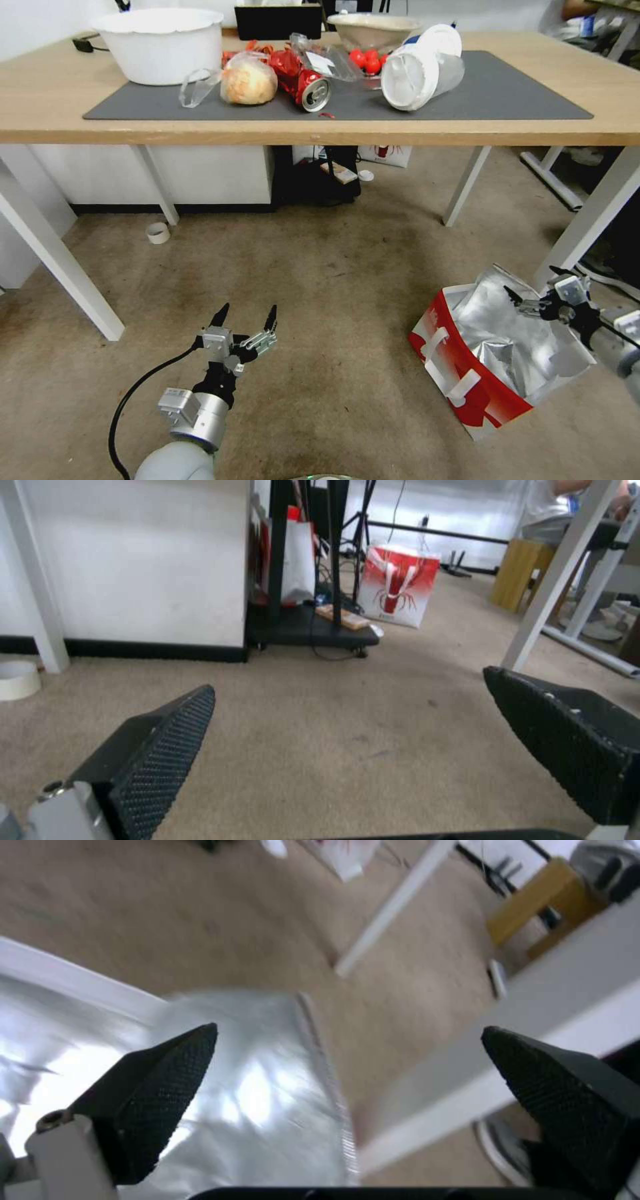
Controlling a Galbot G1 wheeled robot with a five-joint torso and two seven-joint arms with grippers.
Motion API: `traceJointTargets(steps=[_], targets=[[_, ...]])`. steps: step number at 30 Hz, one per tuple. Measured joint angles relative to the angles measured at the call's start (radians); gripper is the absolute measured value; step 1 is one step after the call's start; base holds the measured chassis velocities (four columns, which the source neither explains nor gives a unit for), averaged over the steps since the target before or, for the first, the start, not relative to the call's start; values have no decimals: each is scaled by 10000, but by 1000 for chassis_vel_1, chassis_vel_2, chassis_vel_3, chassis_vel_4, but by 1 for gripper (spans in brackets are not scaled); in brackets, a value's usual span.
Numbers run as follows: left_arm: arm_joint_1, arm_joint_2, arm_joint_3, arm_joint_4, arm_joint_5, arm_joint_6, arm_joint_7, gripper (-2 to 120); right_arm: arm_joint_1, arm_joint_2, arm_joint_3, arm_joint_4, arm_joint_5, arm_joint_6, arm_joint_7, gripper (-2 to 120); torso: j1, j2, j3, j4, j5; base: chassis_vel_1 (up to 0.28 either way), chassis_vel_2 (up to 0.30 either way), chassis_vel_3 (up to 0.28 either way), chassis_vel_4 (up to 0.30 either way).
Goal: Pick up the food delivery bag from the floor and place it on the table.
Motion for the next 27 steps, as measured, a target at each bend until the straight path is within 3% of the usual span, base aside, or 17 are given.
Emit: traceJointTargets(steps=[9,27], targets=[[-49,-152,-9,52,2,-1,-39,100,808,-606,-1201,-960,-449,-1193,75,100,0,2,0,1,1,0,0,0,0],[-111,-189,-66,101,-308,-77,-95,100,1376,-533,-2122,-1282,-375,-2397,339,100,0,7,-1,1,0,0,0,0,0]])
